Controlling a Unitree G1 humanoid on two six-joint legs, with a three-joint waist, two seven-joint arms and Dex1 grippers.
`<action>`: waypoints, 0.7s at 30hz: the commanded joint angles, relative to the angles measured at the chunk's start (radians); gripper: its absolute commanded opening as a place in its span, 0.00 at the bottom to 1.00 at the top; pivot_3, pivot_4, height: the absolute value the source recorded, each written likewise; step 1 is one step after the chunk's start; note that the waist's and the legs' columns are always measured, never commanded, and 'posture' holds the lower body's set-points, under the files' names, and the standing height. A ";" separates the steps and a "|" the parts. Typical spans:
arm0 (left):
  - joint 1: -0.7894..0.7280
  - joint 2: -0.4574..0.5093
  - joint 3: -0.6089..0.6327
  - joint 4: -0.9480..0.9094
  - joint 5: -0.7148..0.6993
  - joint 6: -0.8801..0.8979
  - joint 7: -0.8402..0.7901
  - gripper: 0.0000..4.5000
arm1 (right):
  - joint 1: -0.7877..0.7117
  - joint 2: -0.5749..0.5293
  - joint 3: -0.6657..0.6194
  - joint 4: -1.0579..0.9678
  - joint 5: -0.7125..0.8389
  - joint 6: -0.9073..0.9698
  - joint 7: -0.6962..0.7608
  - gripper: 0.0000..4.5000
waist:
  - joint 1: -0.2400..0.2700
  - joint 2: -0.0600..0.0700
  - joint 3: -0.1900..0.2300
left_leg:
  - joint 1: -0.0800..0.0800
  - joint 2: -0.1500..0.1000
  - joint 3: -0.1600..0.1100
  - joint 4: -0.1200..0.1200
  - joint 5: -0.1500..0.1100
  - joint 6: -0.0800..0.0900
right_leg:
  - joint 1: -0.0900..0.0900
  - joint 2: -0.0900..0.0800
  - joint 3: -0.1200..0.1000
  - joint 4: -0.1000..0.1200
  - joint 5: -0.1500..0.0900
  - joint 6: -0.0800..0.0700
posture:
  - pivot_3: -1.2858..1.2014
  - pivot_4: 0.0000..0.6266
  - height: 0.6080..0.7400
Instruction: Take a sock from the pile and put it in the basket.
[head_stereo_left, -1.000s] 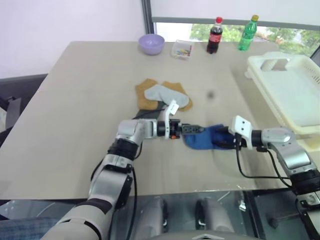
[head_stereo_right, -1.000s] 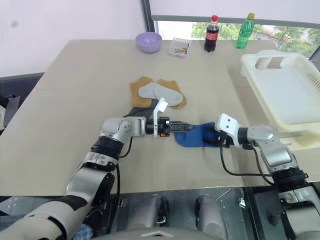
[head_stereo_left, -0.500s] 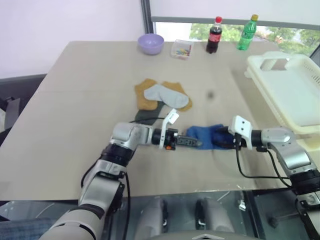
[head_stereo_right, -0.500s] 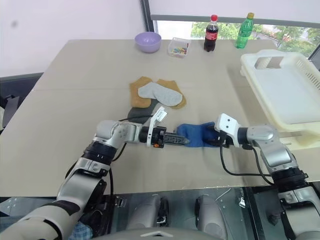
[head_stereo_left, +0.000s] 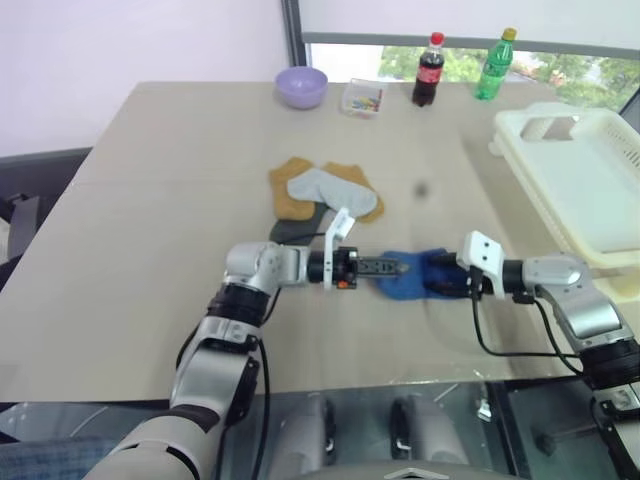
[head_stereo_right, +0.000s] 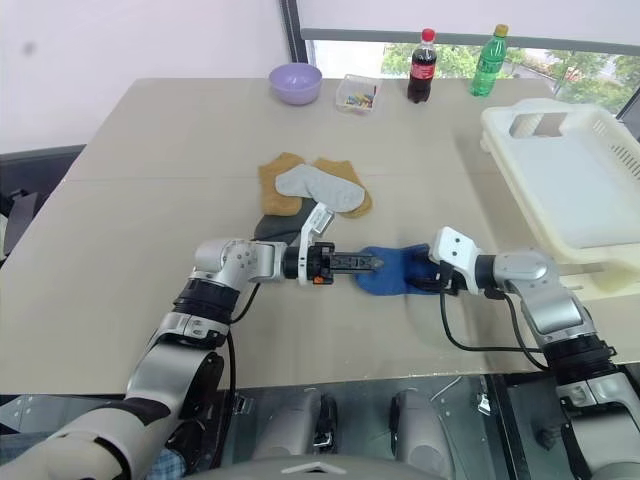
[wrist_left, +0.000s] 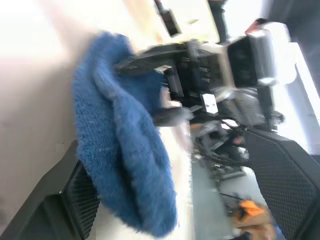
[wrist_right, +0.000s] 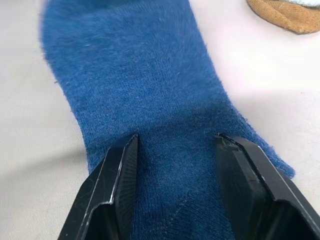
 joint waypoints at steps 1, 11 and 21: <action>0.024 0.025 -0.023 -0.102 -0.065 0.064 -0.060 0.99 | 0.012 -0.009 0.006 0.008 -0.018 0.016 -0.005 0.55 | 0.000 0.000 0.000 | 0.000 0.000 0.000 0.000 0.000 0.000 | 0.000 0.000 0.000 0.000 0.000 0.000 | 0.52 0.24 0.95; 0.023 0.012 -0.025 -0.097 -0.081 0.066 -0.043 0.99 | 0.014 -0.014 0.007 0.005 -0.019 0.014 -0.002 0.55 | 0.001 0.000 0.000 | 0.000 0.000 0.000 0.000 0.000 0.000 | 0.000 0.000 0.000 0.000 0.000 0.000 | 0.52 0.24 0.95; 0.038 -0.028 -0.033 -0.091 -0.050 -0.005 -0.002 0.99 | 0.022 -0.022 -0.005 -0.032 -0.006 0.041 -0.001 0.55 | 0.002 0.000 0.000 | 0.000 0.000 0.000 0.000 0.000 0.000 | 0.000 0.000 0.000 0.000 0.000 0.000 | 0.52 0.24 0.95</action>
